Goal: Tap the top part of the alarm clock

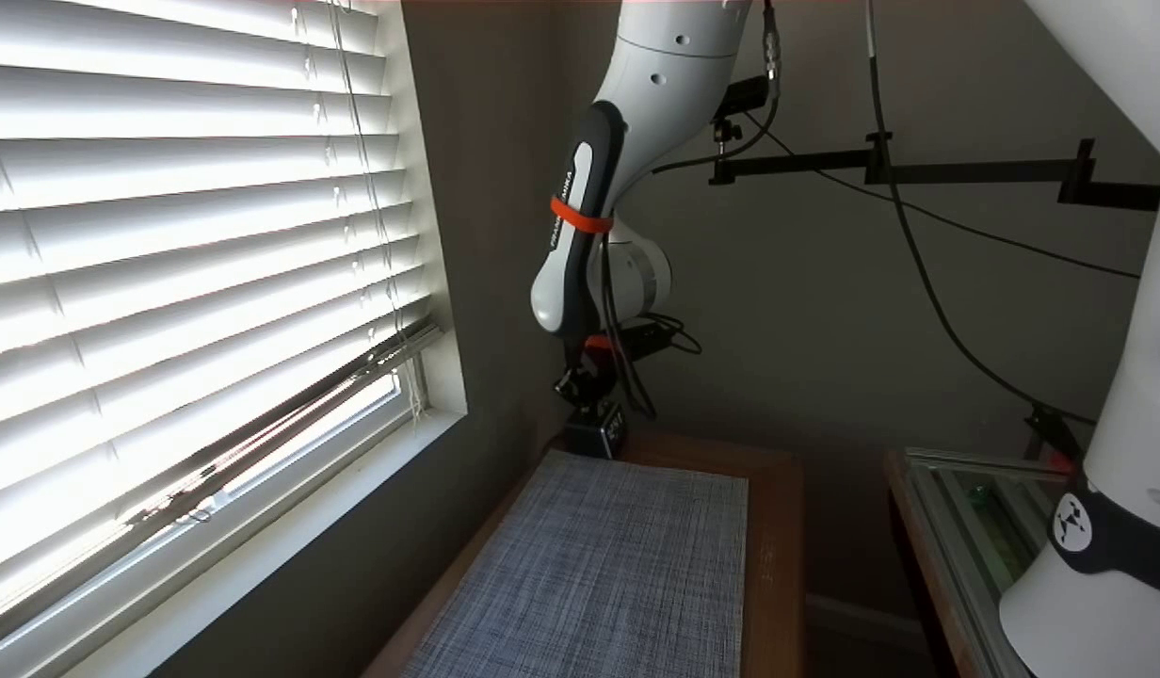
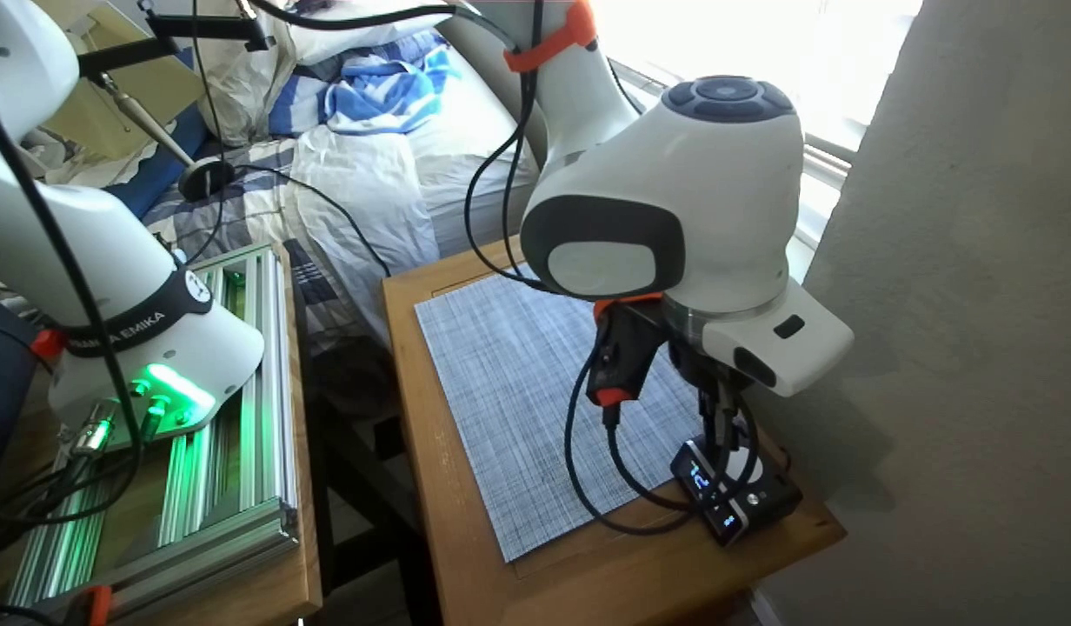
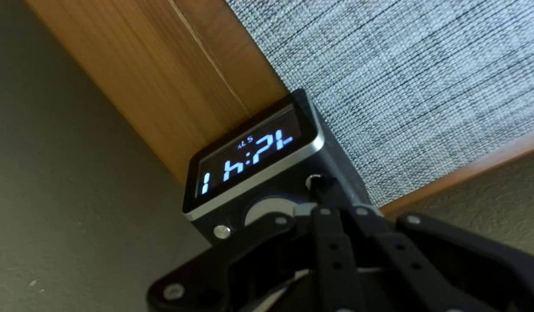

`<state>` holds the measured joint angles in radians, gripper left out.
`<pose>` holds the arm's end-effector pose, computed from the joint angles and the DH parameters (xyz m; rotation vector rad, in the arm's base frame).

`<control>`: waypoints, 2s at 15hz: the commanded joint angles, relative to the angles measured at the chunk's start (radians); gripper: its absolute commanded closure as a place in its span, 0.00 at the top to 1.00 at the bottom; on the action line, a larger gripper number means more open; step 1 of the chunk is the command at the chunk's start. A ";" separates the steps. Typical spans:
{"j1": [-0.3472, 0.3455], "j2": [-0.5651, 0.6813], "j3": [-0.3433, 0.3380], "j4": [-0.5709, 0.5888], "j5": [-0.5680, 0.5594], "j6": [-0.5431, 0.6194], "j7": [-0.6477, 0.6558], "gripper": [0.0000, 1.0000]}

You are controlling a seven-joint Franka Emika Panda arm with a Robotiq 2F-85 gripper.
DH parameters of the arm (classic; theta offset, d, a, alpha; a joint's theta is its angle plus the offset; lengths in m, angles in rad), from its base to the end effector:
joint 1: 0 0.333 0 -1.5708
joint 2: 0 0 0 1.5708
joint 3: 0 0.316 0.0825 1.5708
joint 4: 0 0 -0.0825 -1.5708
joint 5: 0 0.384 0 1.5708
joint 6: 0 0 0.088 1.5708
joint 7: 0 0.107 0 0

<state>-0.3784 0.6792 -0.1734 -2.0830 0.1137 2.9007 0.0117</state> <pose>0.4941 -0.3142 0.1133 2.8799 -0.9320 0.1948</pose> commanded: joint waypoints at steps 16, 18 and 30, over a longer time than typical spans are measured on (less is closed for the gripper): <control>-0.009 0.025 0.002 0.017 0.018 0.028 0.008 0.00; -0.009 0.027 0.003 0.017 0.018 0.030 0.007 0.00; -0.008 0.059 -0.004 0.038 0.016 0.025 0.014 0.00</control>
<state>-0.3794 0.6879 -0.1760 -2.0825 0.1137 2.9065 0.0118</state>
